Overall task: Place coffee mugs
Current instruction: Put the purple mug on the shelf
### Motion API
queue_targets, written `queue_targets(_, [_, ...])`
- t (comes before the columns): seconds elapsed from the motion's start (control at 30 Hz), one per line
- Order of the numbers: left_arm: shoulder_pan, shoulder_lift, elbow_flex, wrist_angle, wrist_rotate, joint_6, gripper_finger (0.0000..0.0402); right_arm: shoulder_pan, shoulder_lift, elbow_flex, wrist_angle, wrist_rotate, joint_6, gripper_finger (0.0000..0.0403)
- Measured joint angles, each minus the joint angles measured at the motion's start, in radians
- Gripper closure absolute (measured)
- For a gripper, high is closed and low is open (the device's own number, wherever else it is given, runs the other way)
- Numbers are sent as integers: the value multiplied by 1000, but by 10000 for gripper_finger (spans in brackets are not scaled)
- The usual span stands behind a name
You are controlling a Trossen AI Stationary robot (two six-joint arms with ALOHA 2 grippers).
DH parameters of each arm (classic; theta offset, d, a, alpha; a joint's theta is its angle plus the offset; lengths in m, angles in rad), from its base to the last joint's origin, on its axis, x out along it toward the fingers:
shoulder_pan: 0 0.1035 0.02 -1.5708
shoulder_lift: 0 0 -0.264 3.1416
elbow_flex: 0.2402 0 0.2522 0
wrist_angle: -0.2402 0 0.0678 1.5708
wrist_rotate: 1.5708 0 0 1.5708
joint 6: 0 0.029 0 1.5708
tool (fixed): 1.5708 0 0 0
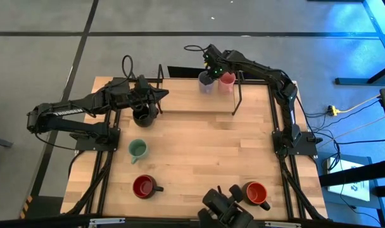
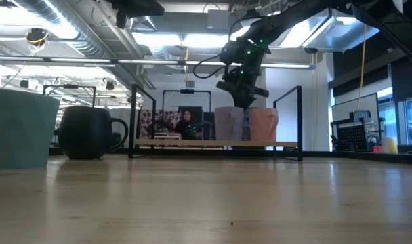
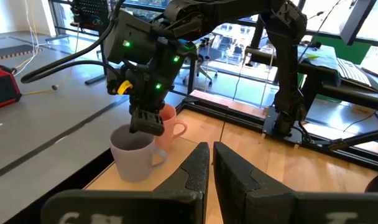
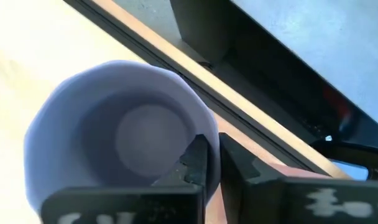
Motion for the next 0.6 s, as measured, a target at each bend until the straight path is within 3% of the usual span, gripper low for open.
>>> queue_targets(0.17, [0, 0, 0, 0, 0, -1, 384, -5, 0, 0, -1, 62, 3, 394])
queue_targets(0.6, [0, 0, 0, 0, 0, -1, 384, -14, 0, 2, -25, 70, 9, 377])
